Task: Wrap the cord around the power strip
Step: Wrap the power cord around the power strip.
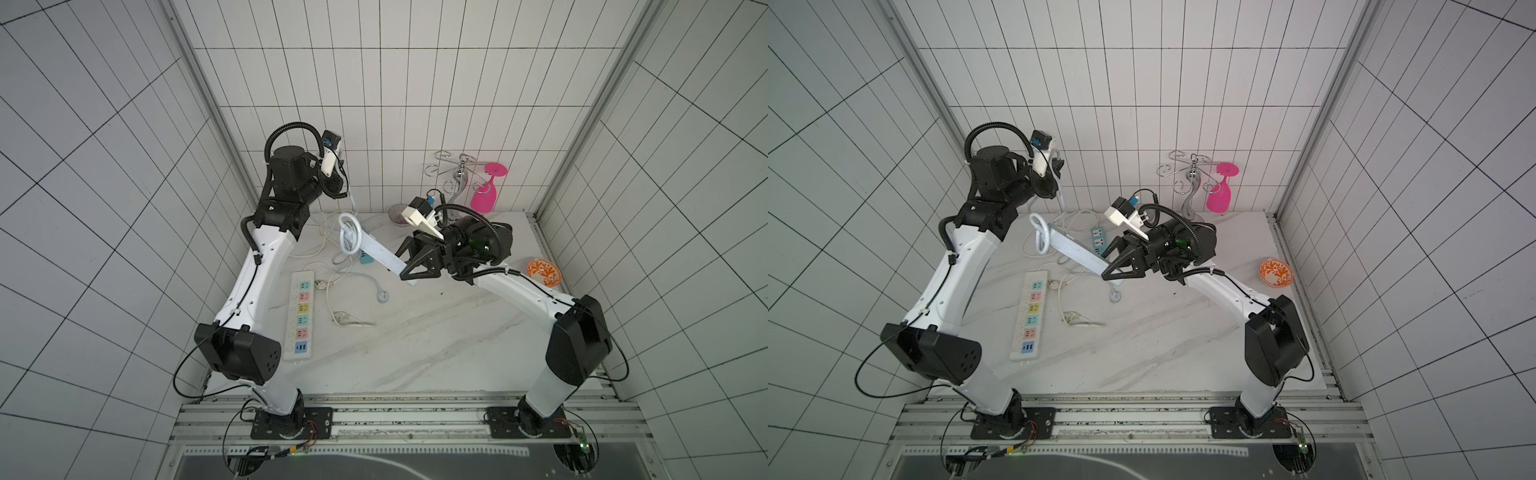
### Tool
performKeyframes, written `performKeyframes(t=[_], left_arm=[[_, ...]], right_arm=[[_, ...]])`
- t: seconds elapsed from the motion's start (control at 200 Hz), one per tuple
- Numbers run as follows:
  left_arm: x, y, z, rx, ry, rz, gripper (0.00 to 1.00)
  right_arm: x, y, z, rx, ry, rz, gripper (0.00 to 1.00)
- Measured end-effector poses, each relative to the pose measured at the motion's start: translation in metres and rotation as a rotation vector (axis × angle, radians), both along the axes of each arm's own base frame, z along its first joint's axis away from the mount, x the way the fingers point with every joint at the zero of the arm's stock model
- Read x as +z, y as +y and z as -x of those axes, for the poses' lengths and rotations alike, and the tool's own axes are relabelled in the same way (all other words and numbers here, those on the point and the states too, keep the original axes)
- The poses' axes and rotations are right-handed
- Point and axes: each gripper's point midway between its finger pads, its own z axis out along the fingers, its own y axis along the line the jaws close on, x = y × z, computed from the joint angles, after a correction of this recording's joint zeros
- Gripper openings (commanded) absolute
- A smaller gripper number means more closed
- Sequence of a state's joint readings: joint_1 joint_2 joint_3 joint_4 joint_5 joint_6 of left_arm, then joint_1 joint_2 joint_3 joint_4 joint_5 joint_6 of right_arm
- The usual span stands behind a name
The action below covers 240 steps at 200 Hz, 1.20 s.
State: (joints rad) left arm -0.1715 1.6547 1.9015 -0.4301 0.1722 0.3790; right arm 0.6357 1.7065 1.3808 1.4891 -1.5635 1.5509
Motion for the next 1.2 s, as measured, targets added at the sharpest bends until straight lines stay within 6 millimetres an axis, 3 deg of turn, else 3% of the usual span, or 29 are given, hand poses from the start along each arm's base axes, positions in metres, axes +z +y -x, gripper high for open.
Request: performKeyframes(t=[0.125,0.265,0.385,0.52,0.69,0.885,1.069,1.199], left_arm=[[-0.003,0.018,-0.006,0.105,-0.01,-0.061,0.0],[-0.017,0.023,-0.01,0.178,-0.004,-0.147,0.0],[-0.032,0.007,-0.005,0.189,0.001,-0.232,0.0],[-0.043,-0.019,0.014,0.175,-0.013,-0.333,0.0],[-0.032,-0.031,0.035,0.177,-0.057,-0.388,0.0],[-0.021,-0.037,0.052,0.186,-0.09,-0.396,0.0],[-0.034,-0.075,0.077,0.097,-0.093,-0.404,0.0],[-0.05,-0.091,0.087,0.053,-0.079,-0.416,0.0]], right_arm=[[-0.036,0.004,-0.008,-0.006,0.123,0.08,0.0],[-0.079,0.005,-0.028,-0.036,0.24,0.16,0.0],[-0.097,0.0,-0.051,-0.079,0.289,0.189,0.0],[-0.109,-0.009,-0.076,-0.131,0.331,0.204,0.0],[-0.136,-0.012,-0.115,-0.183,0.449,0.252,0.0],[-0.143,-0.01,-0.167,-0.225,0.564,0.284,0.0],[-0.13,-0.012,-0.22,-0.266,0.539,0.246,0.0],[-0.124,-0.021,-0.24,-0.298,0.509,0.212,0.0]])
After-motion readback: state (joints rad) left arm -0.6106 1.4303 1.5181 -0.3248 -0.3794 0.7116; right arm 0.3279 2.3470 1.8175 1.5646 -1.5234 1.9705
